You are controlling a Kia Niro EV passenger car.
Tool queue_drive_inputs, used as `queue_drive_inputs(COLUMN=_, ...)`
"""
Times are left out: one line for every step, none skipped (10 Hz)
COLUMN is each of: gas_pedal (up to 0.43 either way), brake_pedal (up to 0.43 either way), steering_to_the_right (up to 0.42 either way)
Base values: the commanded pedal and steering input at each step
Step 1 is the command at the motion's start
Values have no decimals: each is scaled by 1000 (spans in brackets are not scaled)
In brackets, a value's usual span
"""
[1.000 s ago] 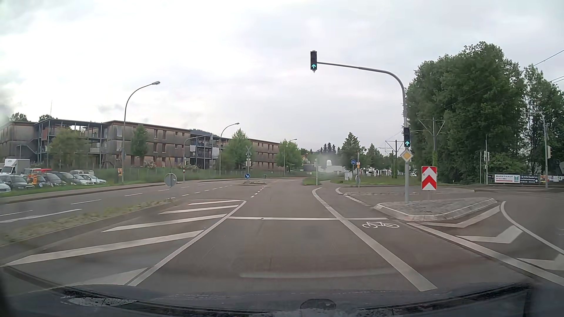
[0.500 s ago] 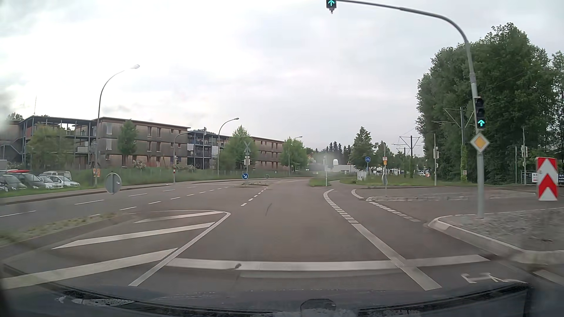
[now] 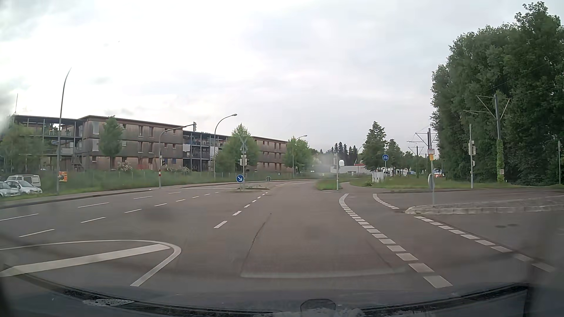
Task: Follow the waypoints while adhering to traffic rules and regulations
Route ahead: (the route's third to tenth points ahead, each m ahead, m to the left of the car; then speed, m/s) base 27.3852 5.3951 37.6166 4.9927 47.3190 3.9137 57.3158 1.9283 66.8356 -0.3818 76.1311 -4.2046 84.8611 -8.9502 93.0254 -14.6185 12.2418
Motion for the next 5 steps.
queue_drive_inputs(gas_pedal=98, brake_pedal=0, steering_to_the_right=-6)
queue_drive_inputs(gas_pedal=98, brake_pedal=0, steering_to_the_right=-6)
queue_drive_inputs(gas_pedal=98, brake_pedal=0, steering_to_the_right=-1)
queue_drive_inputs(gas_pedal=98, brake_pedal=0, steering_to_the_right=1)
queue_drive_inputs(gas_pedal=98, brake_pedal=0, steering_to_the_right=1)
